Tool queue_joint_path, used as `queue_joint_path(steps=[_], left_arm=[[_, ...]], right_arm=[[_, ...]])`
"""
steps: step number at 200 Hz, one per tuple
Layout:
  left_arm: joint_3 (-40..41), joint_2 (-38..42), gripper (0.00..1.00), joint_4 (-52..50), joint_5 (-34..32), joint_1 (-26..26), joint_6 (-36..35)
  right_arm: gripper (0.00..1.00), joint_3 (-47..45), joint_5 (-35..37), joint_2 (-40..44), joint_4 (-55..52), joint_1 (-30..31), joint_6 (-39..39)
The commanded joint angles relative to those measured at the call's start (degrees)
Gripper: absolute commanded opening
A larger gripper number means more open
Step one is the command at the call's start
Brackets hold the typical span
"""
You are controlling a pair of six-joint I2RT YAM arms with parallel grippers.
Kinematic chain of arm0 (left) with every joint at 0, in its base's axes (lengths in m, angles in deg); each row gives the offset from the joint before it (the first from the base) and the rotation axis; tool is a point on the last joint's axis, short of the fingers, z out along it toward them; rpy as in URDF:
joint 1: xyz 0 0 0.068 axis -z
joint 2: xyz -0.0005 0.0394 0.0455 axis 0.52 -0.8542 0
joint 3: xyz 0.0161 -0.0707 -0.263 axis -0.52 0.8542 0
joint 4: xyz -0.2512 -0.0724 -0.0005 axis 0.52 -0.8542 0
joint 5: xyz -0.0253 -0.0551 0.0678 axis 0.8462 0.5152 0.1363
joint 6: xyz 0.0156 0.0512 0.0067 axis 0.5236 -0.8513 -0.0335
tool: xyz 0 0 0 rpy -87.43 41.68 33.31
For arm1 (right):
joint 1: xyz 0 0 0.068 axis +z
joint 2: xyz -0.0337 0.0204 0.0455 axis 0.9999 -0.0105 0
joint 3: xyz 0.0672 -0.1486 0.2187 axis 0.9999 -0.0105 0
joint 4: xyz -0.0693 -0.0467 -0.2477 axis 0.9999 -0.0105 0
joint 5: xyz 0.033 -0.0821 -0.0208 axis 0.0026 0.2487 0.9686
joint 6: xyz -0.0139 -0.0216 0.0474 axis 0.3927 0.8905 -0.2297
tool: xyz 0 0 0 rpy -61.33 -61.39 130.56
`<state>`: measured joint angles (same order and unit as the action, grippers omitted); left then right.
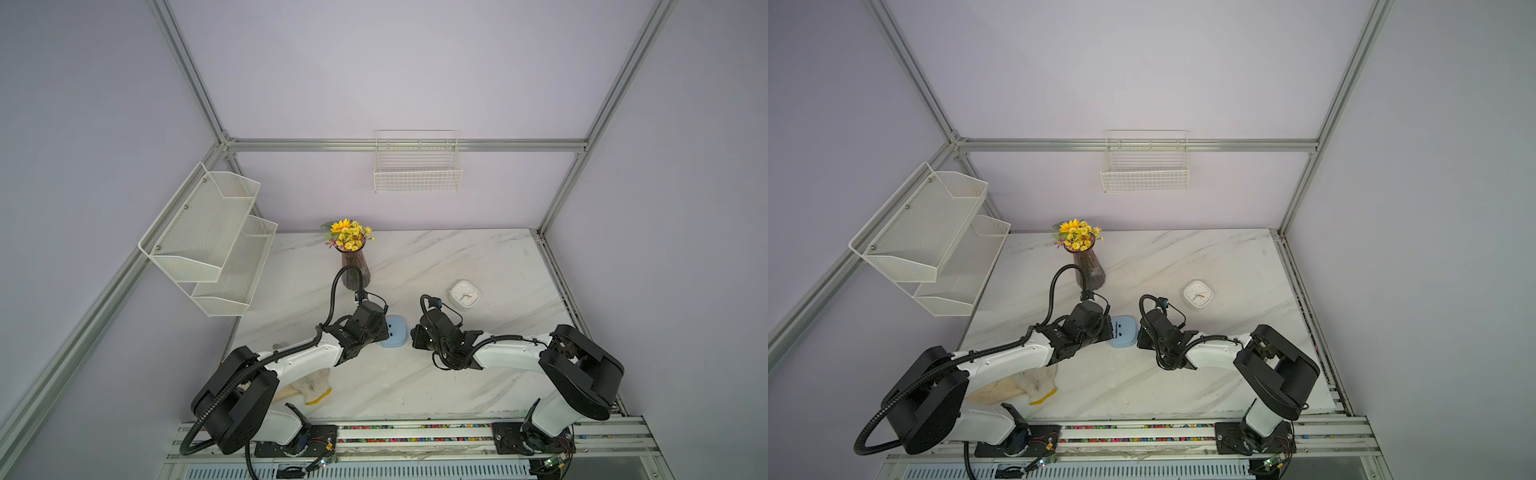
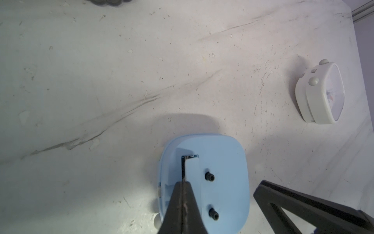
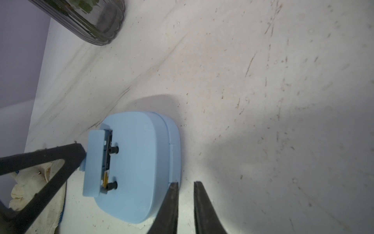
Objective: Insert the battery into the alarm
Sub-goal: Install the cover on the alarm.
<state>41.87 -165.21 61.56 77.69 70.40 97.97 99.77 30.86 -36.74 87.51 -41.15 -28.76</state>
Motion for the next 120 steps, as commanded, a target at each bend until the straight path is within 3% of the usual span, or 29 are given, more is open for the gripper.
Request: queue_joint_path(steps=[1, 120], left_arm=[[-1.11, 1.14, 0.0, -0.07, -1.58, 0.52, -0.09], [-1.86, -2.2, 0.0, 0.81, -4.5, 0.72, -0.09]], right_arm=[[0.19, 1.52, 1.17, -0.87, -0.41, -0.17, -0.82], [0.19, 1.87, 0.74, -1.37, -0.58, -0.17, -0.86]])
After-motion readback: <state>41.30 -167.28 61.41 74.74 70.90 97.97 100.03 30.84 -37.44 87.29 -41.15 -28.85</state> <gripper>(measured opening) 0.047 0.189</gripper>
